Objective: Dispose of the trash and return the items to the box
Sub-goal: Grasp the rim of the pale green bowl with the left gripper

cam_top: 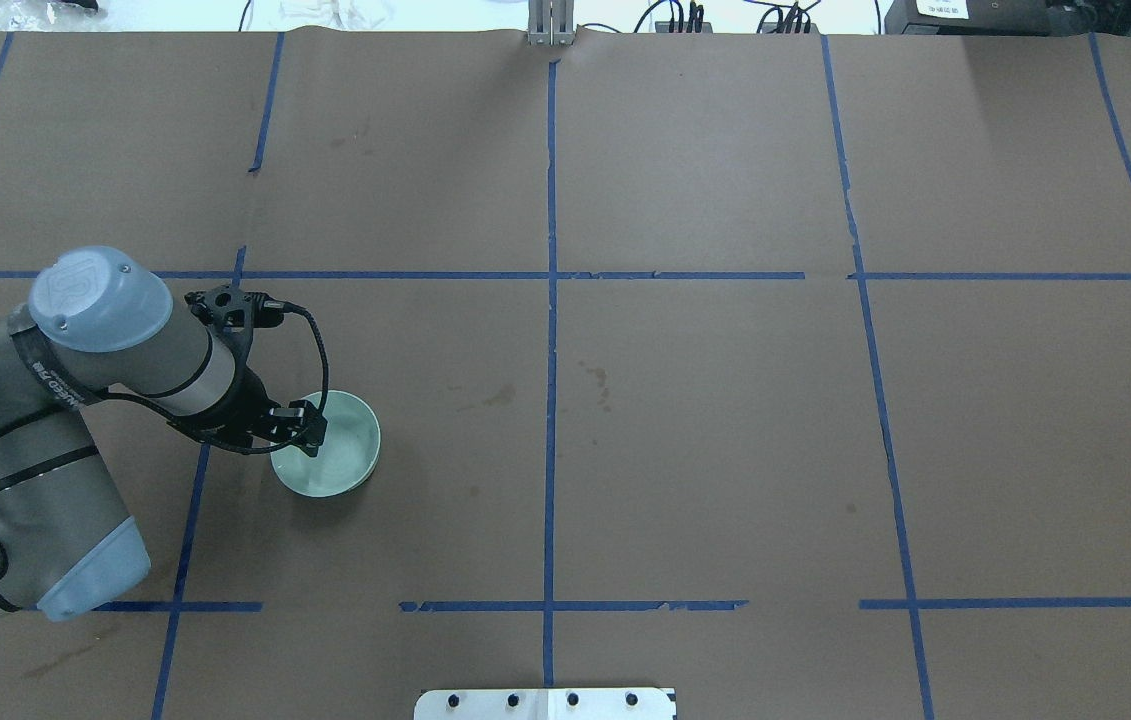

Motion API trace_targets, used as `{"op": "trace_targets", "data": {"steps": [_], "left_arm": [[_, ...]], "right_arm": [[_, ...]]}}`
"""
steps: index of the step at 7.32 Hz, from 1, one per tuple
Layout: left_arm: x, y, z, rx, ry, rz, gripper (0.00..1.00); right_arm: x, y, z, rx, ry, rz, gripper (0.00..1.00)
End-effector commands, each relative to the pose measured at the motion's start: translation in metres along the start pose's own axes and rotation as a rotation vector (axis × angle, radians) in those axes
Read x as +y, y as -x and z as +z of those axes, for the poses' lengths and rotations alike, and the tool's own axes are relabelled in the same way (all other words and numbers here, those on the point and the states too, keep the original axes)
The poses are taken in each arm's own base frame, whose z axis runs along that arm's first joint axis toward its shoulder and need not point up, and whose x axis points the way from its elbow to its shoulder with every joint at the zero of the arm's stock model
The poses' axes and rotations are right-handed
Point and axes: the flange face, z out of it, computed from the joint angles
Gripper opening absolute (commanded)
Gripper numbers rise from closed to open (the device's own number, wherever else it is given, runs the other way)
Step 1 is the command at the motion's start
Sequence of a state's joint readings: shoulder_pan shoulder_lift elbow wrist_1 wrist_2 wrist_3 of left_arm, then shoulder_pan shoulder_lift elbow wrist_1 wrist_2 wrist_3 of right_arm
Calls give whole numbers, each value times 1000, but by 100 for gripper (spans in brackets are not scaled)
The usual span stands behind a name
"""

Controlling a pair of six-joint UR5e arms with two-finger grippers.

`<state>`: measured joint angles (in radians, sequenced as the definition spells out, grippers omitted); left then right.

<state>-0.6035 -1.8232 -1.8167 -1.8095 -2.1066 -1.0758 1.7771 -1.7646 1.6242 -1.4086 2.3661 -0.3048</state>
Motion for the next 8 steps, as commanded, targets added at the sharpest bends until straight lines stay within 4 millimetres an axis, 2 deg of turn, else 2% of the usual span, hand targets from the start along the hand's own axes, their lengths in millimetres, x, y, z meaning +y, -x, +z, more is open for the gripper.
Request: {"op": "trace_targets", "data": {"steps": [1, 2, 3, 4, 5, 6, 7, 8], "left_arm": [[3, -3, 6, -11, -8, 6, 6], [3, -3, 4, -8, -12, 8, 0], [4, 0, 3, -10, -12, 5, 0], [4, 1, 1, -9, -15, 10, 0], [3, -4, -23, 18, -44, 20, 0], [-8, 11, -56, 32, -100, 44, 0], [-35, 69, -109, 2, -196, 129, 0], [-53, 134, -151, -60, -267, 205, 0]], "right_arm": [[-41, 72, -7, -38, -11, 10, 100], [-50, 95, -9, -44, -12, 6, 100], [-61, 127, -8, -60, -2, 32, 100], [-65, 142, -7, -66, 2, 16, 100], [-68, 151, -6, -69, 6, -2, 100], [-72, 170, -1, -79, 19, -7, 100], [-74, 183, 5, -85, 35, 4, 100], [-74, 187, 8, -88, 42, -3, 100]]}}
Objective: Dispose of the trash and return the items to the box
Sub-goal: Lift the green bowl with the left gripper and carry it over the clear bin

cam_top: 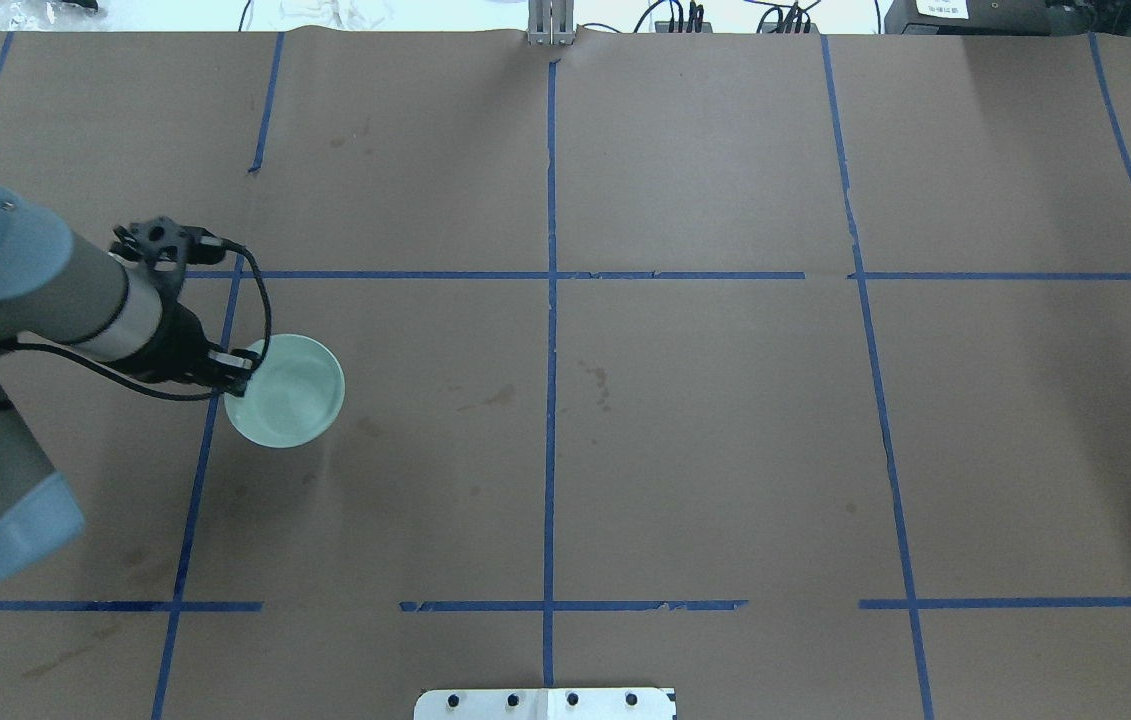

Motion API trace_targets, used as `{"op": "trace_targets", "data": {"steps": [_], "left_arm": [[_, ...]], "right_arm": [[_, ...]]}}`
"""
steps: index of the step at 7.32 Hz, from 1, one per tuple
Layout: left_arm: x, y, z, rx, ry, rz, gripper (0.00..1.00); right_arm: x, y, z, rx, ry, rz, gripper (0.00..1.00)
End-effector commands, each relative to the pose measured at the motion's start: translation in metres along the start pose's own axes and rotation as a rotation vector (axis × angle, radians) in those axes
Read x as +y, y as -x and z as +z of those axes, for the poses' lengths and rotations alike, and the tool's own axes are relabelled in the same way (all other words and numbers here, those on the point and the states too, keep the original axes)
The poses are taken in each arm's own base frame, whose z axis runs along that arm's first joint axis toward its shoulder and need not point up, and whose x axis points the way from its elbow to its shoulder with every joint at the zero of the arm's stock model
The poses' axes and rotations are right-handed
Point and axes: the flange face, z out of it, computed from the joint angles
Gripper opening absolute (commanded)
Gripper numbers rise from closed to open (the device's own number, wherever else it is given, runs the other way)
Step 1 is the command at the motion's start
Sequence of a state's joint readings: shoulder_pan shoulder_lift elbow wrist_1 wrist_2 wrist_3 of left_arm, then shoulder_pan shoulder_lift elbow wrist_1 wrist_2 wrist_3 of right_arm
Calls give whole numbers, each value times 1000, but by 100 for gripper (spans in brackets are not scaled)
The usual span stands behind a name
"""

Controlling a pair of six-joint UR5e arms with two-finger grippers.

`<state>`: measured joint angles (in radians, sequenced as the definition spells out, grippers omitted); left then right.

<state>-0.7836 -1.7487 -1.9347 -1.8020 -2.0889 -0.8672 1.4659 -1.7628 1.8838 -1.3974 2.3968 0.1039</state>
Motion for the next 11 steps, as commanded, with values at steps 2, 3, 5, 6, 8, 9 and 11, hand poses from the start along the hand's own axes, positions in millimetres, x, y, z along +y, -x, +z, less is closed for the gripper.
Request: {"op": "trace_targets", "data": {"steps": [2, 3, 5, 6, 8, 9, 11], "left_arm": [[-4, 215, -105, -177, -99, 308, 0], [4, 281, -116, -193, -73, 342, 0], [35, 472, -140, -285, -19, 351, 0], [59, 538, -147, -299, 1, 303, 0], [104, 604, -117, -278, 78, 159, 0], [119, 626, -96, -267, 104, 129, 0], [146, 649, -71, -265, 114, 70, 0]], "right_arm": [[-5, 21, 8, -15, -7, -15, 100], [-7, 27, 9, -24, -22, -2, 100], [-8, 31, 12, -28, -23, 12, 100], [-8, 30, 13, -27, -22, 13, 100], [-8, 31, 15, -27, -17, 11, 100], [-8, 30, 15, -23, -17, 12, 100], [-8, 31, 16, -25, -16, 10, 100]]}}
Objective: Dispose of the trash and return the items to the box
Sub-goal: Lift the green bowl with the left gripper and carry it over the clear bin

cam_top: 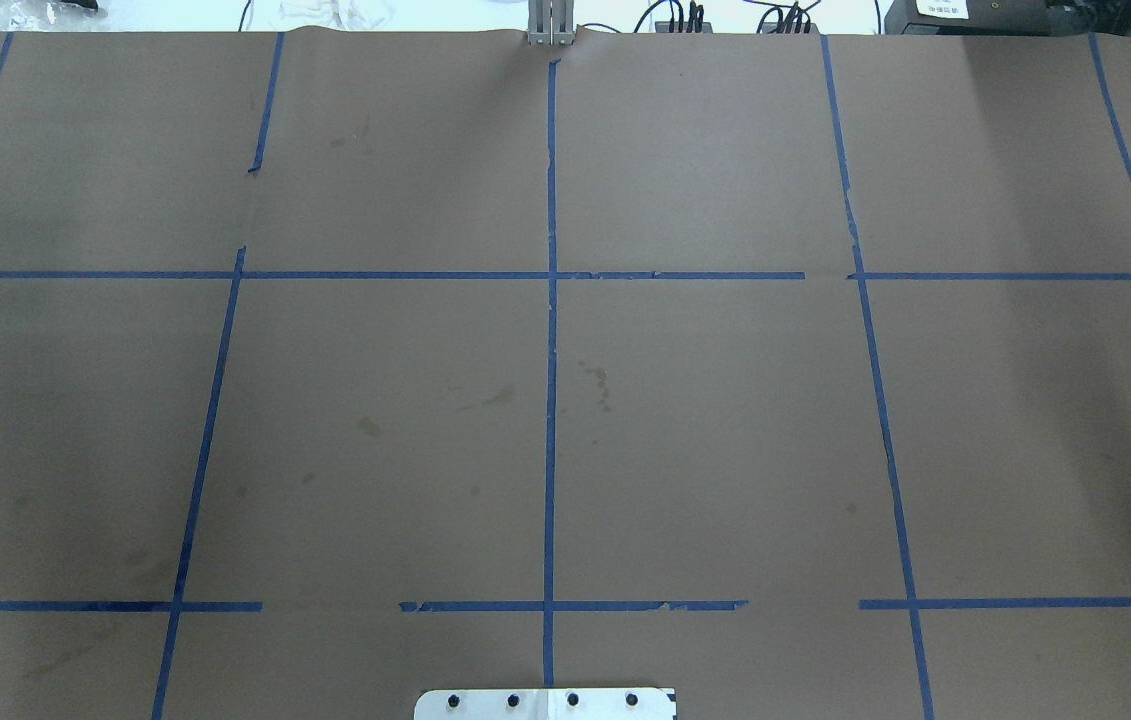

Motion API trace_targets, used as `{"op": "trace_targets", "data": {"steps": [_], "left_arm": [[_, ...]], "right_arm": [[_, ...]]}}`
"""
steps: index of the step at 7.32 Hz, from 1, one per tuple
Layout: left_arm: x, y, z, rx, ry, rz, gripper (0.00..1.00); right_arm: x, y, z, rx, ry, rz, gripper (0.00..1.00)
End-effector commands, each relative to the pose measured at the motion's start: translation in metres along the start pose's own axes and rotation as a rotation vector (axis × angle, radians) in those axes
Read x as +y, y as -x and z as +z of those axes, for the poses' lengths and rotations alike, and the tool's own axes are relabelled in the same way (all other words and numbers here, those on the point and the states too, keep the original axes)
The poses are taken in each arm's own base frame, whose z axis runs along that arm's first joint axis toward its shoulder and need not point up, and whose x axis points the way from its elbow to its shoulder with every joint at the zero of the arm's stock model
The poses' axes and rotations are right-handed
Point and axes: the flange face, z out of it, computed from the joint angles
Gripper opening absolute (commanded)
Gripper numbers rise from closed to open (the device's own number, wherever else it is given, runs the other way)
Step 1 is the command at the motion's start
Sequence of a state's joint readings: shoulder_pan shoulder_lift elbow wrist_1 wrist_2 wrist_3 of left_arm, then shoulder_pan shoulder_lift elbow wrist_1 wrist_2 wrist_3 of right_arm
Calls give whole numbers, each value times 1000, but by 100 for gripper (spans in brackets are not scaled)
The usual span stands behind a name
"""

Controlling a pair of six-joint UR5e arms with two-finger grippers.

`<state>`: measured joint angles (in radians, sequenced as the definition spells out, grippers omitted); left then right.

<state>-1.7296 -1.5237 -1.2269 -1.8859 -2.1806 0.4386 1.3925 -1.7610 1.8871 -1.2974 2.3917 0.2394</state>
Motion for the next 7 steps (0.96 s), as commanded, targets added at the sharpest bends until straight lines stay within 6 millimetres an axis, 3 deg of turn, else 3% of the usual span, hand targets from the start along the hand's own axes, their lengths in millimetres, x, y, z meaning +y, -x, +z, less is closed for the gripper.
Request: {"op": "trace_targets", "data": {"steps": [1, 2, 3, 4, 5, 6, 7], "left_arm": [[30, 10, 31, 14, 32, -56, 0], [44, 16, 47, 12, 33, -59, 0], [47, 19, 50, -1, 34, -57, 0], [48, 20, 50, -23, 37, -51, 13], [43, 19, 44, -29, 24, -39, 27], [37, 17, 39, -33, 14, -32, 65], [21, 10, 21, -45, -17, -15, 78]], "right_arm": [[0, 0, 0, -2, 1, -1, 100], [0, 0, 0, -2, 1, 0, 100], [0, 0, 0, -2, 1, -1, 100], [0, 0, 0, -2, 1, 0, 100], [0, 0, 0, -2, 1, -1, 100], [0, 0, 0, 1, 0, -1, 100], [0, 0, 0, 3, 0, -1, 100]]}}
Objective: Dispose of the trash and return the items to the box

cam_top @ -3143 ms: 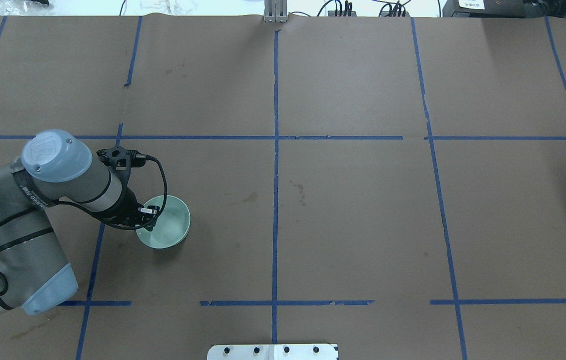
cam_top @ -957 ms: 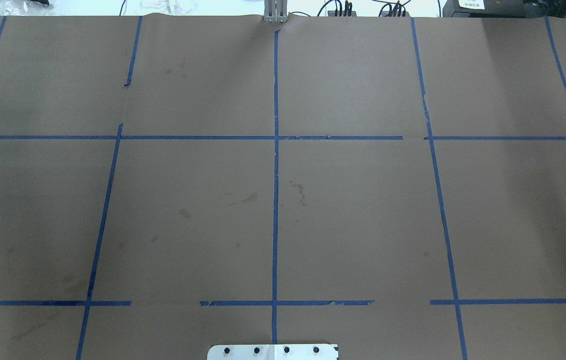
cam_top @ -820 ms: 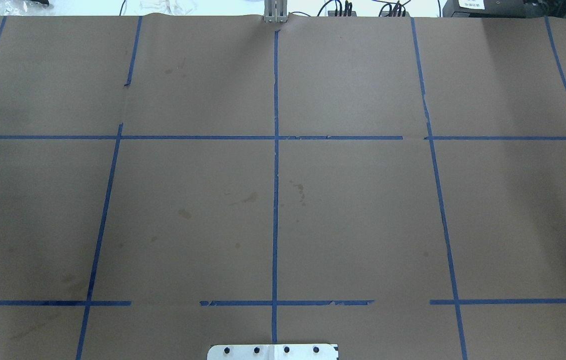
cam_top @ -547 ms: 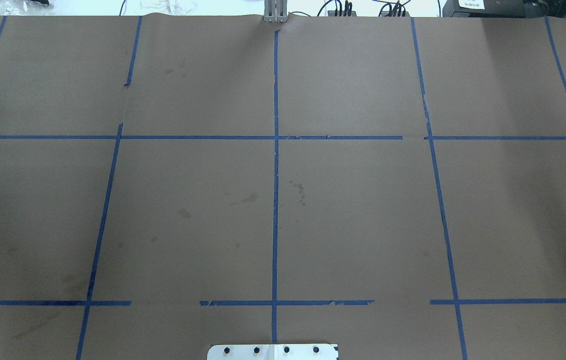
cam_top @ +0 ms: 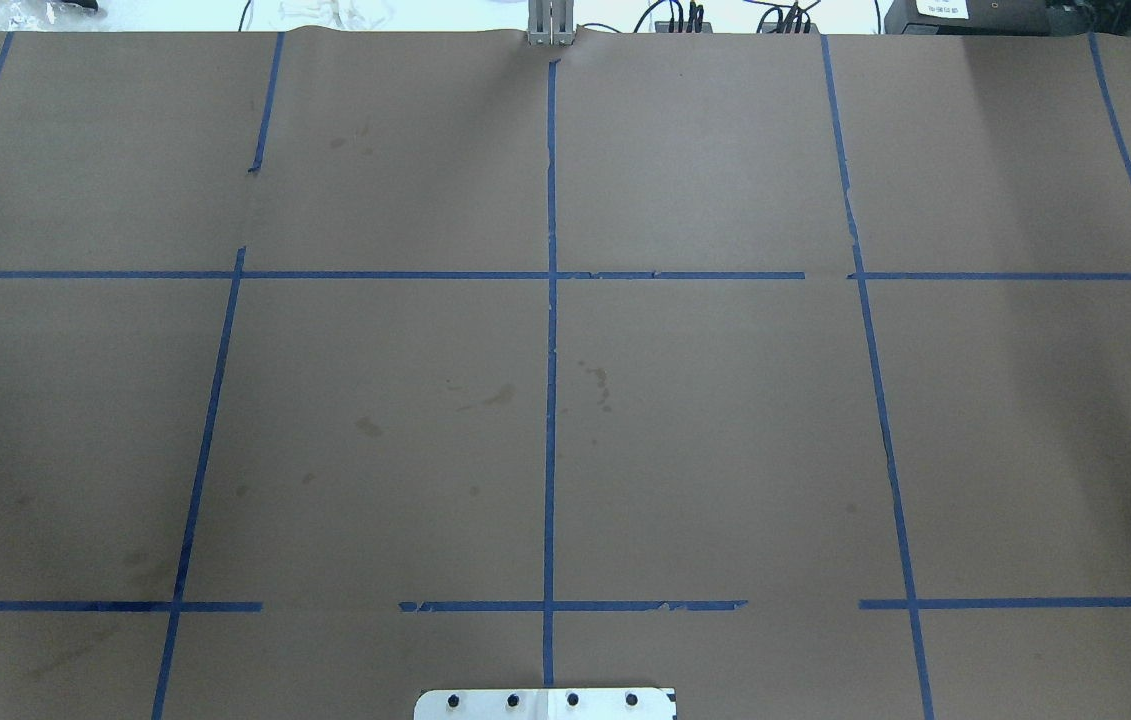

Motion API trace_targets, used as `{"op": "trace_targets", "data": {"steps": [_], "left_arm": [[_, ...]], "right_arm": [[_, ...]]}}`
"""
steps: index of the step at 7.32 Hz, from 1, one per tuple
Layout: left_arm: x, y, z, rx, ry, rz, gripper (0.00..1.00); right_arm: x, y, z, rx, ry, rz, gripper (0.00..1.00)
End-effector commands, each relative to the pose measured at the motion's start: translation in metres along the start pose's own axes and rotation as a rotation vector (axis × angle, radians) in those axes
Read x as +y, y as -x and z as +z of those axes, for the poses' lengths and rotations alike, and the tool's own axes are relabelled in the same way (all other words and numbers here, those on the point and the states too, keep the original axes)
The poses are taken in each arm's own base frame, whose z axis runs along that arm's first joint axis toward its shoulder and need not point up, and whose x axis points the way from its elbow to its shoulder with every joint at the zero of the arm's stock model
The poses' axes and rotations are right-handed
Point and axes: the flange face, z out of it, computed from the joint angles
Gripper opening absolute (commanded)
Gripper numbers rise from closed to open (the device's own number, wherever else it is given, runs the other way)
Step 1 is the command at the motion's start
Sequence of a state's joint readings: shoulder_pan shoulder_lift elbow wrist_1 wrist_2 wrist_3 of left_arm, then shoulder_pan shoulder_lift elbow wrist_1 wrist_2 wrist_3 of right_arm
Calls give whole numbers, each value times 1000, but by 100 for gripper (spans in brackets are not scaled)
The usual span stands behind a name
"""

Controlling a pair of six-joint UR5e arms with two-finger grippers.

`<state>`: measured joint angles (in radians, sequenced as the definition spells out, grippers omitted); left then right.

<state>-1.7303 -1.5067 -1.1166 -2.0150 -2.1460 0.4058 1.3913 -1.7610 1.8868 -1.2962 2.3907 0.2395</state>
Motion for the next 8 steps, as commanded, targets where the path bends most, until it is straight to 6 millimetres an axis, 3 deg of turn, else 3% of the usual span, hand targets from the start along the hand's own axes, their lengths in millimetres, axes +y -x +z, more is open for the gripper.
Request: {"op": "trace_targets", "data": {"steps": [1, 2, 4, 5, 6, 7, 8], "left_arm": [[-30, -14, -40, -25, -75, 44, 81], [-45, -28, -70, -30, -109, 55, 86], [-85, -88, -160, 79, -215, -54, 88], [-102, -130, -202, 139, -245, -108, 88], [-123, -181, -230, 173, -270, -115, 89], [-140, -228, -237, 201, -257, -159, 89], [-149, -269, -231, 227, -224, -159, 91]], "right_arm": [[0, 0, 0, -1, 0, 0, 100], [-1, 0, 0, 1, -1, -1, 100], [-17, 6, -4, 19, -17, -15, 100], [-23, 3, -3, 52, -14, 0, 100], [-25, 4, -4, 53, -14, 2, 100], [-25, 3, -3, 54, -3, 14, 100], [-24, 3, -3, 53, -2, 20, 100]]}}
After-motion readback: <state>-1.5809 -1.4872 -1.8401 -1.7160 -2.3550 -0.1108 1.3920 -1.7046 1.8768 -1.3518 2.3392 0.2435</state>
